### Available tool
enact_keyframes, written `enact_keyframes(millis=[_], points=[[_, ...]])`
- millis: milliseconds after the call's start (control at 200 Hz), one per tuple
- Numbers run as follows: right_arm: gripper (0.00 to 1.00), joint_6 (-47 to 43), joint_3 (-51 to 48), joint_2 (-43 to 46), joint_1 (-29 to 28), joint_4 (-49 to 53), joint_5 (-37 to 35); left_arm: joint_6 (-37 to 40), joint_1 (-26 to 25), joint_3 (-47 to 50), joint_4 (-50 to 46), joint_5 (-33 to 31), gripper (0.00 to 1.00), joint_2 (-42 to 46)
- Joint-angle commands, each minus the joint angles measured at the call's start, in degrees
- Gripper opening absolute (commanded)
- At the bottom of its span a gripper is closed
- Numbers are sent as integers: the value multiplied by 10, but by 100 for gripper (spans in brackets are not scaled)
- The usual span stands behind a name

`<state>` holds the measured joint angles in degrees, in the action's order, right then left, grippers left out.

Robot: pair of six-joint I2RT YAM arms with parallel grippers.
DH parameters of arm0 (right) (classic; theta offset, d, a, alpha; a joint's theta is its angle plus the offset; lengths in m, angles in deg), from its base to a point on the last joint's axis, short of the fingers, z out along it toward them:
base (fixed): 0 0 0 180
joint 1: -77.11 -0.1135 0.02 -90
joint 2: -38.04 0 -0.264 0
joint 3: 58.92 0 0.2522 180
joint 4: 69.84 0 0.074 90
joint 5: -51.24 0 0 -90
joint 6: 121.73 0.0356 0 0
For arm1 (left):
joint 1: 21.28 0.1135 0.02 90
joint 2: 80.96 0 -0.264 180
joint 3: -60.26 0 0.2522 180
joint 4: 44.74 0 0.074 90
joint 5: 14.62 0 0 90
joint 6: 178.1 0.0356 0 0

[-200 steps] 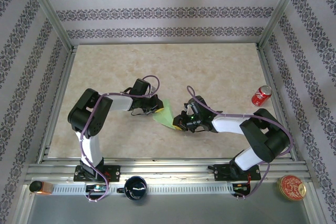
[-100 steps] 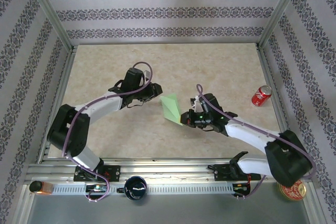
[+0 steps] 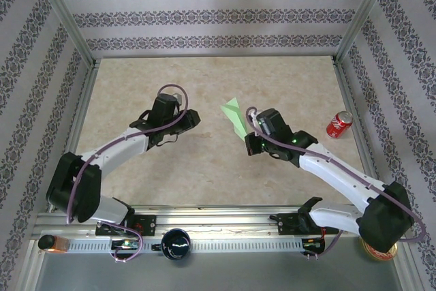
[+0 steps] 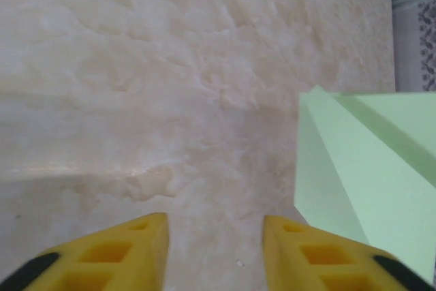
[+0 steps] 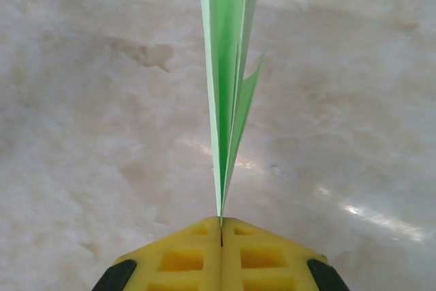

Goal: Fold a paper plane with a square sheet of paper (pick it up from the middle)
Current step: Turn over the paper at the center of the table.

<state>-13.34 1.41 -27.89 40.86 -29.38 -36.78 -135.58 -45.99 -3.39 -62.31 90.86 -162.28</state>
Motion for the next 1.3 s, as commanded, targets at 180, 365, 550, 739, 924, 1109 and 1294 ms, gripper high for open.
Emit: enact_keyframes(millis=[180, 365, 550, 739, 924, 1109, 1294], points=[[1, -128, 37, -43, -74, 84, -218, 5, 22, 23, -68, -87, 57, 61], [1, -153, 55, -96, -105, 99, -318, -1, 26, 40, -66, -103, 59, 85], [0, -165, 70, -139, -115, 100, -383, -1, 31, 47, -77, -113, 60, 95], [8, -105, 88, -200, -129, 71, -207, -25, 36, 63, -59, -120, 62, 111], [10, -37, 128, -282, -164, 89, -124, -28, 38, 68, -52, -119, 63, 122], [27, 14, 120, -277, -159, 7, 41, -17, 38, 60, -42, -91, 63, 115], [34, 84, 66, -222, -90, -92, 172, -14, 39, 53, -28, -49, 62, 96]])
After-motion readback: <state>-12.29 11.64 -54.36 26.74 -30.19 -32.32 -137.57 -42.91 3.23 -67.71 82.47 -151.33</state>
